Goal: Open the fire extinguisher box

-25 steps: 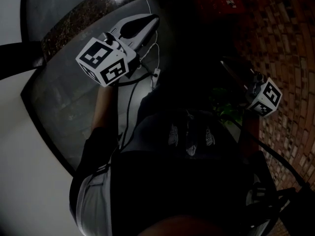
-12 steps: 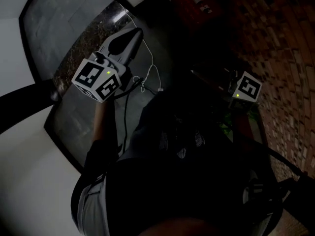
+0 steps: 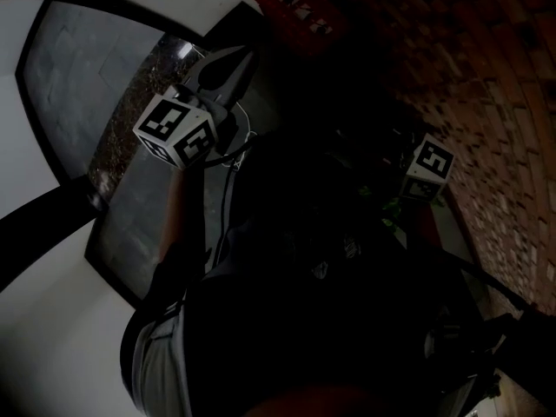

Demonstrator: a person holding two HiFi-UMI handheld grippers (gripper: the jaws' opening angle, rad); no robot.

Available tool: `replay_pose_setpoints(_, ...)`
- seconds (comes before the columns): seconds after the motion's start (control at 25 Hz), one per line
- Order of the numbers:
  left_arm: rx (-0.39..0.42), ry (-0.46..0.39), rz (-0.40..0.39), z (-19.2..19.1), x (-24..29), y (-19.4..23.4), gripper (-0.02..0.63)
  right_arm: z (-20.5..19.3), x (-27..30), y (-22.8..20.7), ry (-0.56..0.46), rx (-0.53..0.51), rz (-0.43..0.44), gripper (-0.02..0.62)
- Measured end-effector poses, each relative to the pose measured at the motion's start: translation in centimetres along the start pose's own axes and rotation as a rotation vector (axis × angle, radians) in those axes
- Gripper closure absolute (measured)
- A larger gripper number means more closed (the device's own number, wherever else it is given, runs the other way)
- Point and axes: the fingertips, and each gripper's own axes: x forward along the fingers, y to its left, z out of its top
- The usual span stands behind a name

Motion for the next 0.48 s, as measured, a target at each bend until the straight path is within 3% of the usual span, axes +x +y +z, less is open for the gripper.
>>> replay_pose_setpoints(0.24,0.047,0.055,-0.096,-0.6,3.1,-0.1,0.601,2.0,1.1,-1.5,0.009,-0.072,-0.053,0.595)
replay_pose_setpoints(0.48,0.074,0.123,-0.206,-1.9,5.1,3.4,0.601,4.2,5.3,-4.6,-0.042,-0.027,-0.134,0.595)
